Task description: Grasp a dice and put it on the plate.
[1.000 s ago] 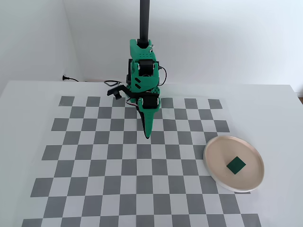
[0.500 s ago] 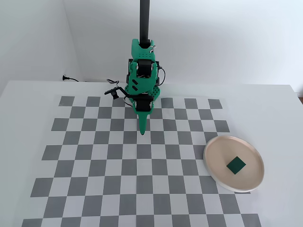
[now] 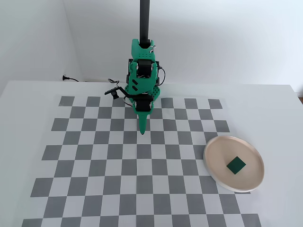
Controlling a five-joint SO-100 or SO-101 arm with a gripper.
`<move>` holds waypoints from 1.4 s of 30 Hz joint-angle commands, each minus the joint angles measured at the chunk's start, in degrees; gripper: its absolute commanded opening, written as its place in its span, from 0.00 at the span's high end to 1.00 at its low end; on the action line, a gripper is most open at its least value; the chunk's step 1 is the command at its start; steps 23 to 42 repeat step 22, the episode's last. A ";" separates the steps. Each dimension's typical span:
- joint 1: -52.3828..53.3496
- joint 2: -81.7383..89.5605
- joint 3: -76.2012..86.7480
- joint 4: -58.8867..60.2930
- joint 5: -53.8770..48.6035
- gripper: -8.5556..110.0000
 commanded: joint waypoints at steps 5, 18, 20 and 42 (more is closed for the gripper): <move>0.62 0.88 -1.76 -1.41 -0.53 0.96; 0.62 0.88 -1.76 -1.41 -0.53 0.96; 0.62 0.88 -1.76 -1.41 -0.53 0.96; 0.62 0.88 -1.76 -1.41 -0.53 0.96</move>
